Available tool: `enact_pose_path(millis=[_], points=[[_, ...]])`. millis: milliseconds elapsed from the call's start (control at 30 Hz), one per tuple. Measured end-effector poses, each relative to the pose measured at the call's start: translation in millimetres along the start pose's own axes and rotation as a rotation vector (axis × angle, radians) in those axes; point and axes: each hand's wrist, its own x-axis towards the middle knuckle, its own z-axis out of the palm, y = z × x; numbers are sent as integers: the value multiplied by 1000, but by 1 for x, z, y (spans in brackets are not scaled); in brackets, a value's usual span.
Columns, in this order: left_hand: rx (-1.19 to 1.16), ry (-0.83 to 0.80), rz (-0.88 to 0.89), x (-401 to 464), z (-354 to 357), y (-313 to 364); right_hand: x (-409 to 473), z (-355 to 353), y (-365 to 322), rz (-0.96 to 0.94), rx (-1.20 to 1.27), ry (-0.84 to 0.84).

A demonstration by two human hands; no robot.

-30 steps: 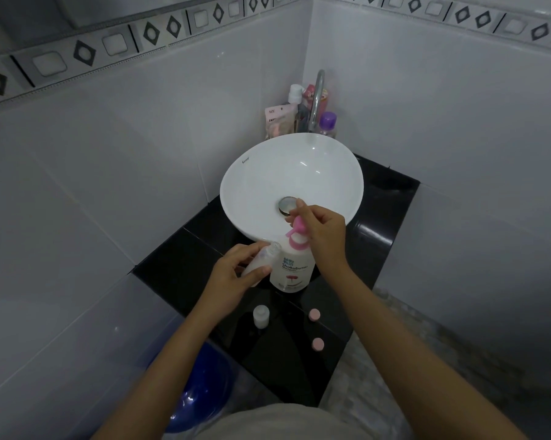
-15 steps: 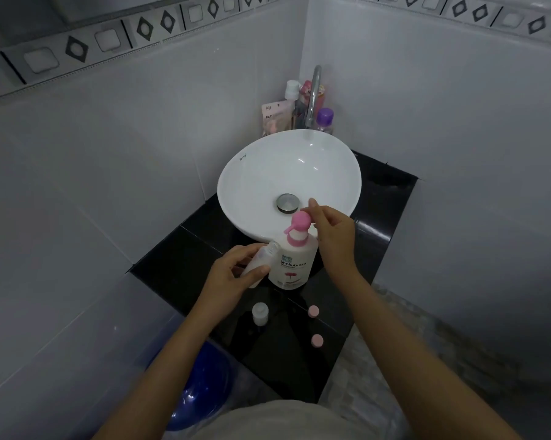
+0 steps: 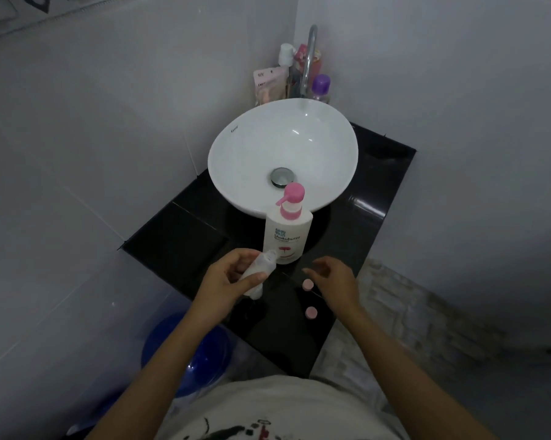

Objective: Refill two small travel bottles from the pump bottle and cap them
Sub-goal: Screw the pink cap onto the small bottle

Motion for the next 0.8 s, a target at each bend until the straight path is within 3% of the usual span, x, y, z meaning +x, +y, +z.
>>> enact_pose_path(millis=[200, 467, 533, 633, 700, 800], points=[[-9, -12, -14, -14, 2, -10, 5, 15, 5, -43, -314, -143], [7, -12, -34, -20, 0, -13, 6, 23, 15, 4, -270, -152], [9, -20, -34, -20, 1, -12, 6, 16, 13, 36, -160, -136], [7, -32, -25, -20, 3, -8, -5, -11, -18, 81, 296, -97], [15, -42, -21, -19, 3, -6, -18, -38, -45, 40, 577, -168], [28, -67, -27, -18, 5, -2, -39, -70, -72, -130, 644, -314]])
